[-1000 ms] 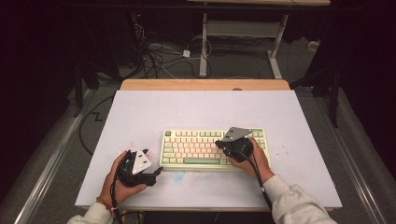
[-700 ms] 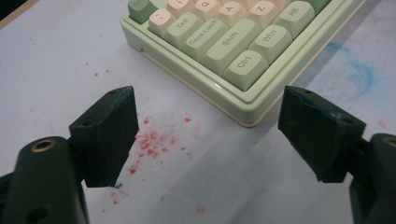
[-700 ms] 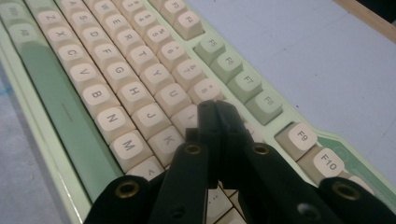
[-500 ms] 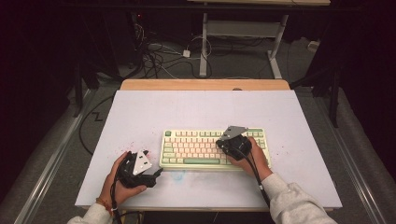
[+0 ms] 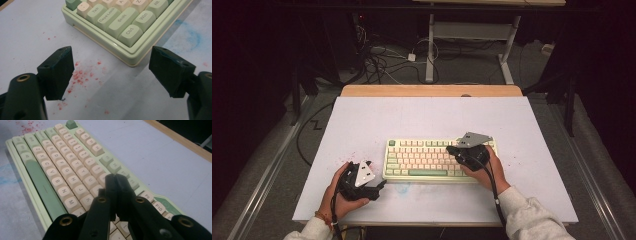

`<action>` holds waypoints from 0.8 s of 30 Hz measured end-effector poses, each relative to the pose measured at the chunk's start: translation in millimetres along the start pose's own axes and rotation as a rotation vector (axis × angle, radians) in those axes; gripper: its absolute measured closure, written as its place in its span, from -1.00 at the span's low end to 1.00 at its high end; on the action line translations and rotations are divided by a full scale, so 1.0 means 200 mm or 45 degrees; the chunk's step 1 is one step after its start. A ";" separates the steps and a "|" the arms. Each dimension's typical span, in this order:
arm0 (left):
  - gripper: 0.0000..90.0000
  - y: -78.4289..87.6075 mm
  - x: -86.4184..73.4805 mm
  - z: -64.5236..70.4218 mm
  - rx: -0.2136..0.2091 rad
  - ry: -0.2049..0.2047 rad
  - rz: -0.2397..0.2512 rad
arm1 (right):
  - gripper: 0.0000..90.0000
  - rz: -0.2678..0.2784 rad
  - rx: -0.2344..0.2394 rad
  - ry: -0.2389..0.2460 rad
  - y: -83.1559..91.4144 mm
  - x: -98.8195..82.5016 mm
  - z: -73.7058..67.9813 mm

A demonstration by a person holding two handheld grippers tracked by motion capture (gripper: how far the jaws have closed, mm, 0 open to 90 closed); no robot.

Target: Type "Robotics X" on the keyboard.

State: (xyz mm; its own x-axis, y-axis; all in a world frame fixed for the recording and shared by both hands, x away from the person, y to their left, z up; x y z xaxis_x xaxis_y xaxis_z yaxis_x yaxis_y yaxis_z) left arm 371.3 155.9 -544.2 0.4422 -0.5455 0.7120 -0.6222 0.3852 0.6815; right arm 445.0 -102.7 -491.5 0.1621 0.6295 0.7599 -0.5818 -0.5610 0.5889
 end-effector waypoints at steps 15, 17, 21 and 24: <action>-0.58 -0.01 0.00 0.01 -0.008 -0.004 -0.013 | 0.52 0.084 -0.023 -0.009 0.10 0.04 0.01; -0.58 -0.01 -0.01 0.00 -0.008 -0.001 -0.014 | 0.41 0.095 -0.032 -0.012 0.11 0.04 0.01; -0.58 -0.01 -0.01 0.00 -0.008 0.005 -0.011 | 0.11 0.125 -0.047 -0.016 0.14 0.05 0.02; -0.57 -0.01 0.00 0.00 -0.007 0.007 -0.013 | -0.08 0.149 -0.069 -0.011 0.17 0.05 0.02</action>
Point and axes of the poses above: each handheld gripper's, and its own axes: y roughly backward along the jaws, x roughly out of its top, z roughly to its right, the point moved 10 cm from there along -y, roughly forward along the jaws, and after that the axes turned 7 degrees about y, right-handed, at the moved point
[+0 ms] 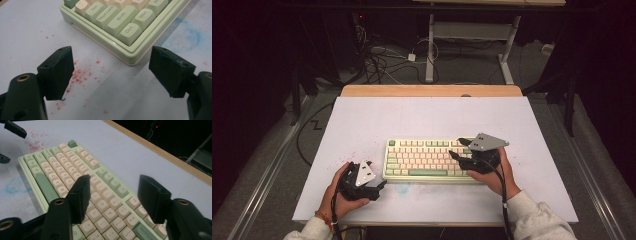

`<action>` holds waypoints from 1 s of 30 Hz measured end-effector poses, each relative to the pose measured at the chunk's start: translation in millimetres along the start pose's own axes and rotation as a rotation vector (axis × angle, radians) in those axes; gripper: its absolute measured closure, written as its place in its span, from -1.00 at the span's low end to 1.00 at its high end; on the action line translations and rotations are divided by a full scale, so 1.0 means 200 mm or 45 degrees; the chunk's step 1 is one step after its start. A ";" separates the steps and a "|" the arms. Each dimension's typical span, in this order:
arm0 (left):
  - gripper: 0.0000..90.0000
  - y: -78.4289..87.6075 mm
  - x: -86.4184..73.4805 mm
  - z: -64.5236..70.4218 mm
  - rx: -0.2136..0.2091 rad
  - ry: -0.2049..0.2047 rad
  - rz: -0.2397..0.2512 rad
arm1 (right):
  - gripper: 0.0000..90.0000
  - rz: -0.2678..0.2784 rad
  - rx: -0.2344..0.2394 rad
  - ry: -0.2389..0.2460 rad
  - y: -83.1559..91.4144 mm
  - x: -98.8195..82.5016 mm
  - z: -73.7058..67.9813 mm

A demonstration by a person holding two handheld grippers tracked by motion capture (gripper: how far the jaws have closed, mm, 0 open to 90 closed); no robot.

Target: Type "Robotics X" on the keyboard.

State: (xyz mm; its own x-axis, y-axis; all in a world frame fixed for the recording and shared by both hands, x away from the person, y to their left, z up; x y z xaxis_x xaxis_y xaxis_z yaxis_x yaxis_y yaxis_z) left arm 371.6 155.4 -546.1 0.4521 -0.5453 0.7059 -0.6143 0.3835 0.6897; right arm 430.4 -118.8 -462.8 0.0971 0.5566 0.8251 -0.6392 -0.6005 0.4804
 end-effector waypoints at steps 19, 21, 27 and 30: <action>-0.48 0.03 0.04 0.01 -0.010 0.034 0.041 | -0.42 0.046 -0.112 0.009 0.22 -0.10 0.04; -0.47 0.03 0.04 0.01 0.000 0.039 0.040 | -0.43 0.048 -0.117 -0.001 0.24 -0.12 0.04; -0.42 0.05 0.07 0.02 -0.034 0.065 0.052 | -0.43 0.024 -0.143 0.019 0.29 -0.19 0.03; -0.32 0.05 0.09 0.04 -0.048 0.071 0.052 | -0.43 0.022 -0.146 0.008 0.31 -0.23 0.02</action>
Point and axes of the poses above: each handheld gripper's, and its own axes: y roughly backward along the jaws, x roughly out of its top, z roughly to its right, the point moved 10 cm from there along -y, roughly forward along the jaws, and after that the axes turned 7 degrees about y, right-handed, at the moved point
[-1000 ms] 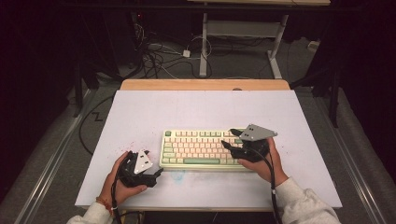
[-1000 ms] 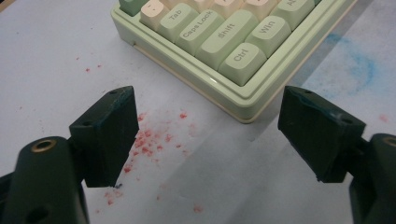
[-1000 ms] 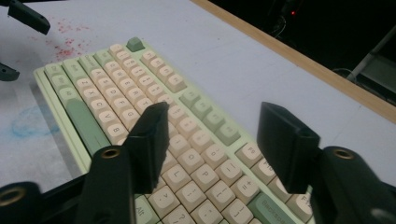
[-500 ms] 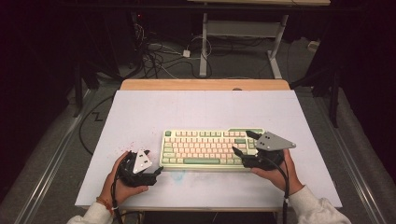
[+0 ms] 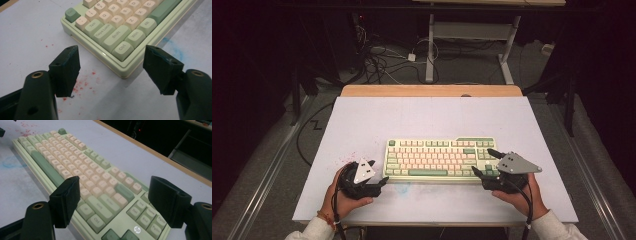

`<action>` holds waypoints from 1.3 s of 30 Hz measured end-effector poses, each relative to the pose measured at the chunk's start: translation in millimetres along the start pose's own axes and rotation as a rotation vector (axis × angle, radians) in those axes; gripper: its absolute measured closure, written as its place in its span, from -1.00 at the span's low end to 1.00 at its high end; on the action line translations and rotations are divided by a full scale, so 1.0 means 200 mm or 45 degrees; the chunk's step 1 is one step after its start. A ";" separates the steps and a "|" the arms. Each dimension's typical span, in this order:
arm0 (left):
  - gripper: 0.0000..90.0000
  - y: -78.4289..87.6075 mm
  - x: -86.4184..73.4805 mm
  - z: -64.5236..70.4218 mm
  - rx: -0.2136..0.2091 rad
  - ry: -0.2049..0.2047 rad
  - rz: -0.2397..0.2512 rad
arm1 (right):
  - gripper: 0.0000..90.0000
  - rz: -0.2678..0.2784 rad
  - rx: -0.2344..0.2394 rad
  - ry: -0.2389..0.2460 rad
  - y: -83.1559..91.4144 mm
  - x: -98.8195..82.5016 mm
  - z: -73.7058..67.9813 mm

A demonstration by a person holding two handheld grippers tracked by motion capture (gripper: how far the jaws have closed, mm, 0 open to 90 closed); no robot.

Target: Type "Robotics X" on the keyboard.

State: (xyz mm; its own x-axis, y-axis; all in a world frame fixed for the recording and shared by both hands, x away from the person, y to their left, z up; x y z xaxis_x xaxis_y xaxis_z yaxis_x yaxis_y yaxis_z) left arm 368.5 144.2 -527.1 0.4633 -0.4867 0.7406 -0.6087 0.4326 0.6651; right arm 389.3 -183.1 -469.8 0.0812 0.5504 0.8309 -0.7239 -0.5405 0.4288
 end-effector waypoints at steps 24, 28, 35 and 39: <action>0.95 -0.16 0.34 0.26 -0.261 -0.114 -0.045 | -0.43 -0.088 0.008 0.009 0.07 -0.20 -0.07; 0.94 -0.22 0.39 0.29 -0.267 -0.139 -0.061 | -0.43 -0.099 0.016 0.012 0.06 -0.21 -0.07; 0.94 -0.29 0.44 0.34 -0.293 -0.178 -0.093 | -0.43 -0.107 0.021 0.009 0.06 -0.22 -0.07; 0.94 -0.34 0.45 0.37 -0.299 -0.194 -0.125 | -0.43 -0.108 0.023 0.012 0.06 -0.22 -0.07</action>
Point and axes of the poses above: each handheld gripper's, and its own axes: y roughly backward along the jaws, x roughly out of its top, z roughly to its right, the point moved 10 cm from there along -y, roughly forward along the jaws, and after that the axes turned 7 degrees about y, right-handed, at the moved point
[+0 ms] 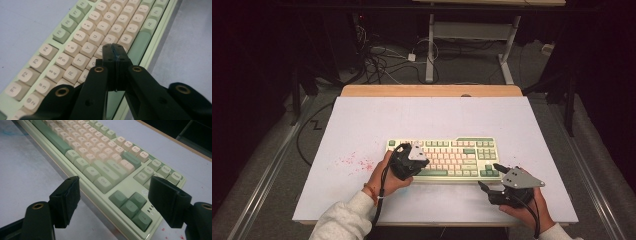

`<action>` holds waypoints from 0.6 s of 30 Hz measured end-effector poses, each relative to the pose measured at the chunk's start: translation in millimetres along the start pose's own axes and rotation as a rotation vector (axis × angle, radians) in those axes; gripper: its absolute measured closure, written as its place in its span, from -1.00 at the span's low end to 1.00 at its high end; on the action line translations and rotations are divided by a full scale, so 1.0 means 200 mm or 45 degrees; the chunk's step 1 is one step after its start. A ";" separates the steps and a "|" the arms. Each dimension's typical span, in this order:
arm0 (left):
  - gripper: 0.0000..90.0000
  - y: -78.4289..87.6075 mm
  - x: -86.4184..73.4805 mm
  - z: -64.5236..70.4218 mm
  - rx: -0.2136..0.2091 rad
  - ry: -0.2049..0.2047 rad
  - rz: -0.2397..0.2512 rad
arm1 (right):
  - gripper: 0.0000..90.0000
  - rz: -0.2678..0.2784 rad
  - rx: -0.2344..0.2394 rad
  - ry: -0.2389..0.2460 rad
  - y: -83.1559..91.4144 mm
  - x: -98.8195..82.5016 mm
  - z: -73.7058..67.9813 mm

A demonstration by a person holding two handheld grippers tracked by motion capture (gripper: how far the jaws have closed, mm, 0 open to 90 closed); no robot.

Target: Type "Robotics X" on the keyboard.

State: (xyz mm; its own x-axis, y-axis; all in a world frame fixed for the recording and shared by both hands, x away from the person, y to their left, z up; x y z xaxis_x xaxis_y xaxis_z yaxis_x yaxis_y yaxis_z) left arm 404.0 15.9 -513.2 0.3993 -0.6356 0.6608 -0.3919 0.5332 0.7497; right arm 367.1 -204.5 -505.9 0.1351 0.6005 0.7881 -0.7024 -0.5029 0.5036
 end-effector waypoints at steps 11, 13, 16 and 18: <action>0.94 -0.08 0.00 0.01 -0.003 -0.017 -0.059 | -0.43 -0.005 -0.001 0.005 0.00 -0.01 0.01; 0.94 -0.10 -0.01 0.01 0.012 -0.025 -0.088 | -0.43 -0.010 -0.003 0.006 0.00 -0.01 0.01; 0.94 -0.10 -0.01 0.00 0.021 -0.028 -0.078 | -0.43 -0.017 0.001 0.012 -0.01 -0.01 0.00; 0.93 -0.09 0.00 0.00 0.035 -0.024 -0.052 | -0.43 -0.017 0.000 0.015 -0.01 -0.01 0.00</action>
State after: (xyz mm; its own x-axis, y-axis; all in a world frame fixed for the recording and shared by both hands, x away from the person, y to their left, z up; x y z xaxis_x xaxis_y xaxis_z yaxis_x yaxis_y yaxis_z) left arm 411.8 6.3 -526.5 0.3996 -0.6669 0.6289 -0.3982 0.4917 0.7744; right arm 368.0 -205.8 -508.1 0.1363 0.6145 0.7771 -0.7008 -0.4946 0.5141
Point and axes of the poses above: each handheld gripper's, and its own axes: y roughly backward along the jaws, x roughly out of its top, z roughly to its right, the point moved 10 cm from there along -y, roughly forward along the jaws, and after that the axes turned 7 degrees about y, right-handed, at the moved point
